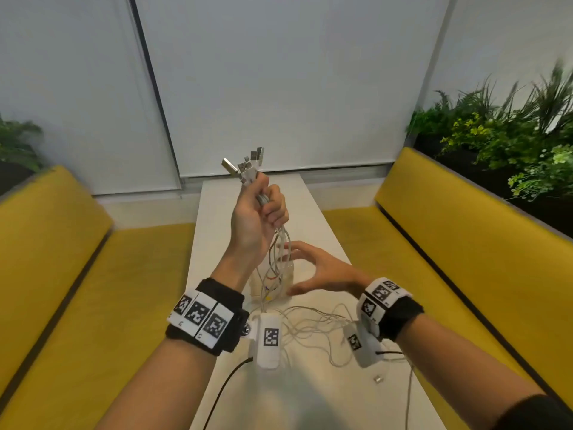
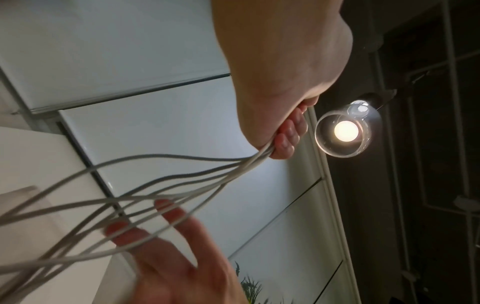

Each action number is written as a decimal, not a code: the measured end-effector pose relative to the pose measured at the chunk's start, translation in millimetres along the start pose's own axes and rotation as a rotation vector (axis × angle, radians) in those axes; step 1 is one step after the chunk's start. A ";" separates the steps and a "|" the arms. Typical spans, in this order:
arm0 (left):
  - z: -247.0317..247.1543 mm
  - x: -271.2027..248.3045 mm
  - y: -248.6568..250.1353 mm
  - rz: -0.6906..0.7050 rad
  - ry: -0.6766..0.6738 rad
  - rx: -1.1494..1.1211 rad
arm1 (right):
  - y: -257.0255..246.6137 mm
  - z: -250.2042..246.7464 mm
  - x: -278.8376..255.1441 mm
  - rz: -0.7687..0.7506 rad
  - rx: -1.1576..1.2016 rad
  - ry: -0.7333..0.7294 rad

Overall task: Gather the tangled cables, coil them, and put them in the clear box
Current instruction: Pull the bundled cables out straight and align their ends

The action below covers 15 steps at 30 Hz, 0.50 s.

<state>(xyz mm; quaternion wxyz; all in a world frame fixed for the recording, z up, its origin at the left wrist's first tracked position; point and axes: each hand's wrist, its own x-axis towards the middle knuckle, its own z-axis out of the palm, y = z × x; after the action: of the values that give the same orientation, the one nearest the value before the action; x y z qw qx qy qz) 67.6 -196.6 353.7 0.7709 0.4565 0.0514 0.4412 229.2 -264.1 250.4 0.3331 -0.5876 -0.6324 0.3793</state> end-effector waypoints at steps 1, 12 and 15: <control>2.6 1.4 -2.2 -0.016 0.014 -0.014 | -2.2 10.2 3.2 -0.019 0.126 0.023; 6.5 2.8 66.5 0.194 0.021 -0.124 | 39.5 28.9 -5.3 0.160 0.227 0.085; 3.5 -2.3 88.8 0.270 -0.005 -0.147 | 57.6 3.8 -11.5 0.149 -0.286 0.130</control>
<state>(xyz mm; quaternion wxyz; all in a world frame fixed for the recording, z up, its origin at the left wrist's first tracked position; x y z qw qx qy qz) 11.7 -183.4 421.5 0.7358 0.4029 -0.0449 0.5424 255.2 -274.7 198.7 0.2574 -0.6974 -0.6118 0.2702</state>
